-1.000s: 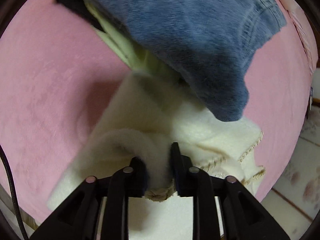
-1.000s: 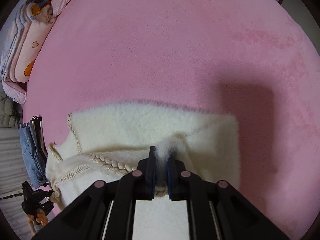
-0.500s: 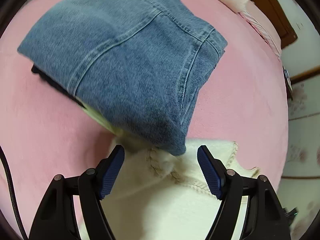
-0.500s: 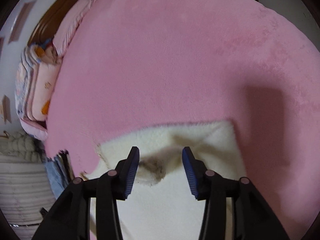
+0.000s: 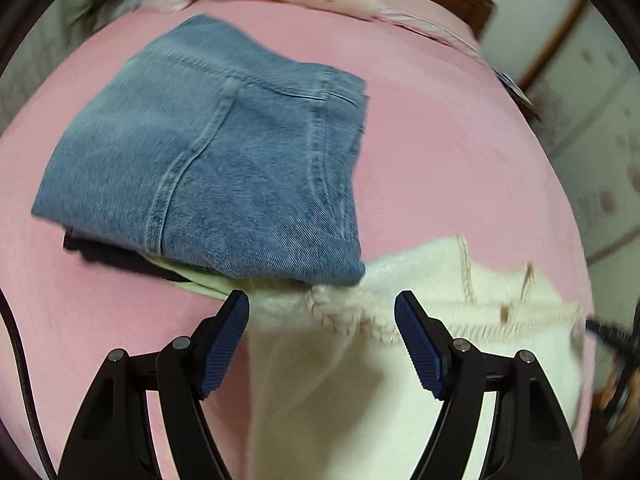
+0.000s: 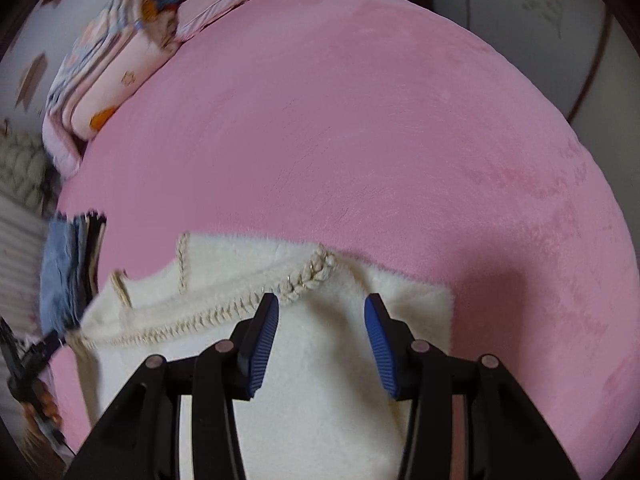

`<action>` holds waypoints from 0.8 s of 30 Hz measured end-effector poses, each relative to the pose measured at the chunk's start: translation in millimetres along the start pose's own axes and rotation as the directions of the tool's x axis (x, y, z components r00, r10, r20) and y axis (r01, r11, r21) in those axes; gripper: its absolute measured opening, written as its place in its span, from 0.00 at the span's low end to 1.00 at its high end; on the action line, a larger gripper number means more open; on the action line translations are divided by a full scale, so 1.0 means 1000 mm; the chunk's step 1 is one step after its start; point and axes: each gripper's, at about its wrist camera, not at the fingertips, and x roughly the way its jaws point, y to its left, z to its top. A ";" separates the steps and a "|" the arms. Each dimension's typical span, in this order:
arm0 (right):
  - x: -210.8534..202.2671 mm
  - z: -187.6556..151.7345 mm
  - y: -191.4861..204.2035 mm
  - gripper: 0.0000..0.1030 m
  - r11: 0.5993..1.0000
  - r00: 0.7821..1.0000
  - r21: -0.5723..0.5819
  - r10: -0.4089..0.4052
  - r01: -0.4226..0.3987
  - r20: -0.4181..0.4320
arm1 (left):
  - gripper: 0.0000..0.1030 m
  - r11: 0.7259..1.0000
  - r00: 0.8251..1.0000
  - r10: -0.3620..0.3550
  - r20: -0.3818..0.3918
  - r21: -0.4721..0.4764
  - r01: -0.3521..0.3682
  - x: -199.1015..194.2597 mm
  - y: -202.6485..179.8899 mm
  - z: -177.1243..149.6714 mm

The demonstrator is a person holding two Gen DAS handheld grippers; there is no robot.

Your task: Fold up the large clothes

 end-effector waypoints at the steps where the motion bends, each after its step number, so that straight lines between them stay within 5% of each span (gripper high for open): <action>1: 0.002 -0.002 0.002 0.44 1.000 1.000 -0.028 -0.005 0.005 0.000 | 0.72 0.999 1.000 0.000 0.002 0.041 0.000 0.001 -0.002 -0.004; 11: 0.032 -0.004 0.016 0.44 0.982 0.998 -0.183 -0.051 0.055 0.028 | 0.71 0.984 0.999 0.039 -0.021 0.176 -0.035 0.060 -0.021 -0.029; 16: 0.054 0.006 0.015 0.44 0.980 0.997 -0.185 -0.078 0.079 0.014 | 0.50 0.979 0.996 0.082 -0.019 0.190 -0.077 0.077 -0.029 -0.025; 20: 0.063 0.003 0.010 0.43 0.980 0.998 -0.186 -0.064 0.066 0.014 | 0.15 0.974 0.993 0.116 -0.017 0.200 -0.110 0.085 -0.037 -0.026; 22: 0.062 0.001 0.008 0.11 0.985 0.998 -0.164 -0.056 0.058 0.016 | 0.13 0.961 0.986 0.168 0.010 0.219 -0.166 0.085 -0.048 -0.027; 24: 0.050 0.000 0.008 0.09 0.989 0.995 -0.128 -0.071 0.079 0.063 | 0.12 0.950 0.977 0.209 0.051 0.226 -0.215 0.080 -0.058 -0.029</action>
